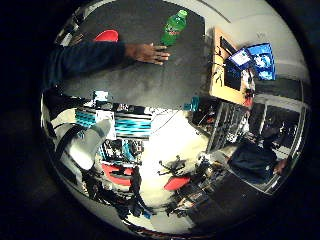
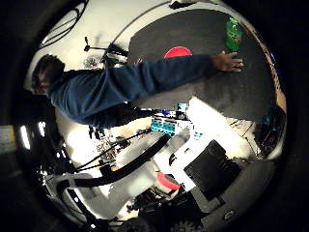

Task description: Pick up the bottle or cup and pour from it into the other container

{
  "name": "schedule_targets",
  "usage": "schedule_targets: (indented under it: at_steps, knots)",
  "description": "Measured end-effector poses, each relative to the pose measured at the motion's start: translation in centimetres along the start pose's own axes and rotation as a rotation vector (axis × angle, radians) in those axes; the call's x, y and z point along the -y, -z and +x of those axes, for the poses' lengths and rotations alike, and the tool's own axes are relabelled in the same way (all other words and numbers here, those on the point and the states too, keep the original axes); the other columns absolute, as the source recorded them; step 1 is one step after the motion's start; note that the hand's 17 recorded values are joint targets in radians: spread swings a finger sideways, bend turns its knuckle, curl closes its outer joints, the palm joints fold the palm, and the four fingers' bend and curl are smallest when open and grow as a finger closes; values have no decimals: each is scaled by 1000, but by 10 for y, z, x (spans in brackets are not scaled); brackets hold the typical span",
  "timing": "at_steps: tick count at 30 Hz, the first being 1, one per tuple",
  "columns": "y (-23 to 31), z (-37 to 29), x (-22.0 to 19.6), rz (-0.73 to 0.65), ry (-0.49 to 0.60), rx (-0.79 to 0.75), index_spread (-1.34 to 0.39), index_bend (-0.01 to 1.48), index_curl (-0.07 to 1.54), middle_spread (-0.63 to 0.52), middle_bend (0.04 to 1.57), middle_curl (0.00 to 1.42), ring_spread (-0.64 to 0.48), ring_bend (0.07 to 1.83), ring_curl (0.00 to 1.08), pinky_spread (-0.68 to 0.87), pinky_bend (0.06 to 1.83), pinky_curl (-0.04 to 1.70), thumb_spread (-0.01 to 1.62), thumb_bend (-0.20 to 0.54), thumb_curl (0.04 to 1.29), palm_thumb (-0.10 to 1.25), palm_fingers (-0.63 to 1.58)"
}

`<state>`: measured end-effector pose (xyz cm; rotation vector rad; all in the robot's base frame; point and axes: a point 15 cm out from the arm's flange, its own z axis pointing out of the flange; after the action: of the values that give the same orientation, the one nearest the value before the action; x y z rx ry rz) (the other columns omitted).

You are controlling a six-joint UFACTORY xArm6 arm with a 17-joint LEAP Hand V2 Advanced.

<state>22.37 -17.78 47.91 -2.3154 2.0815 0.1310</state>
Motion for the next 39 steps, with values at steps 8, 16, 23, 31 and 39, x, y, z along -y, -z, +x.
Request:
schedule_targets:
  at_steps: [8,16,23,31,39]
  knots:
    - [-2,9,8,15,-2,-11,-415,186,357,-56,194,321,147,194,224,433,459,11,1122,-18,321,845,324]
    - [19,42,23,72,-54,-33,-410,175,342,-59,197,329,151,199,221,439,470,11,1126,-28,310,741,319]
    - [33,79,30,149,-126,-2,-405,170,323,-57,197,334,152,205,229,442,501,15,1140,-25,287,627,317]
    - [29,124,31,224,-208,-10,-390,158,296,-44,198,339,149,247,243,450,570,20,1115,-24,267,511,304]
    - [3,169,44,340,-301,111,-342,128,242,-16,232,352,150,370,267,467,723,29,1086,-31,264,445,248]
